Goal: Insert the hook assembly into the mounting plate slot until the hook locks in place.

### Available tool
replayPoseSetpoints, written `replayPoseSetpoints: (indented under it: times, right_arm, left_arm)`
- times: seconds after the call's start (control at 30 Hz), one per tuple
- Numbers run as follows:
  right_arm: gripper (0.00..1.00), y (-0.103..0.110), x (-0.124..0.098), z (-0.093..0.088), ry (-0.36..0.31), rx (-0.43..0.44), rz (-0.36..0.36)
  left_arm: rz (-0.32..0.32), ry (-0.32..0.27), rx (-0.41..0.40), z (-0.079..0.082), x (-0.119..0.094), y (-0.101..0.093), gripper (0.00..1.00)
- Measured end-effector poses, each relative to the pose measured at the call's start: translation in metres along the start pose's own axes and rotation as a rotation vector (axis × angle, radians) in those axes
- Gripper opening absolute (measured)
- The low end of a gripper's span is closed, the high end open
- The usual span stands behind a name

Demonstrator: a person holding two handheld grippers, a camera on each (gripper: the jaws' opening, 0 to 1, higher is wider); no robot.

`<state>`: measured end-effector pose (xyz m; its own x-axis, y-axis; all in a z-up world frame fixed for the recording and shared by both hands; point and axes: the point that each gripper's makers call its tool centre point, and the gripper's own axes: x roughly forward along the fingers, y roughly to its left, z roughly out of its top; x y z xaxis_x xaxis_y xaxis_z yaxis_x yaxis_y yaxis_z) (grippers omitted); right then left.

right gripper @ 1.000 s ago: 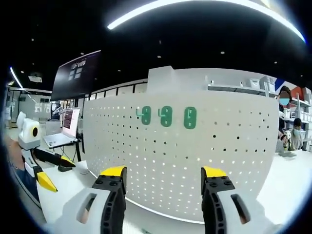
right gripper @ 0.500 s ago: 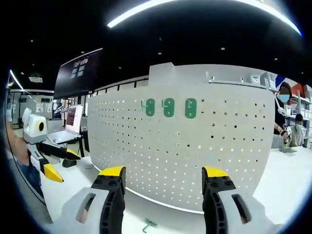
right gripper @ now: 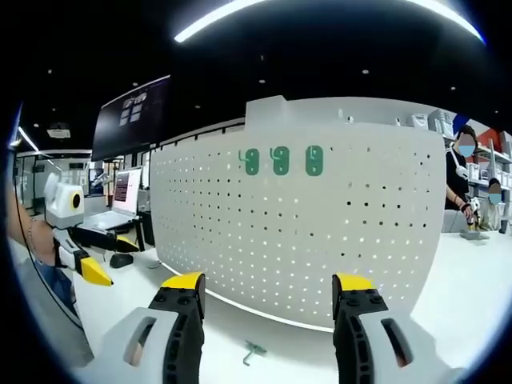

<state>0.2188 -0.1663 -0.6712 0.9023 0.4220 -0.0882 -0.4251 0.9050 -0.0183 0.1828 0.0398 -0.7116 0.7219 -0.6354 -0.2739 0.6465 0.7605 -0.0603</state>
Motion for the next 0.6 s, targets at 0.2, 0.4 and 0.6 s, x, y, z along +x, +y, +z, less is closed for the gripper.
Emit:
replayPoseSetpoints:
  times: [0.2, 0.4, 0.6]
  right_arm:
    - [0.62, 0.004, -0.006, -0.010, 0.019, 0.013, 0.012]
    - [0.62, 0.007, -0.014, -0.019, 0.045, 0.016, 0.028]
    - [0.62, 0.007, -0.022, -0.030, 0.074, 0.017, 0.038]
  left_arm:
    - [0.002, 0.010, -0.002, -0.005, -0.004, 0.002, 0.81]
    - [0.003, 0.017, -0.005, -0.009, -0.006, 0.002, 0.81]
    - [0.007, 0.031, -0.012, -0.017, -0.010, 0.003, 0.81]
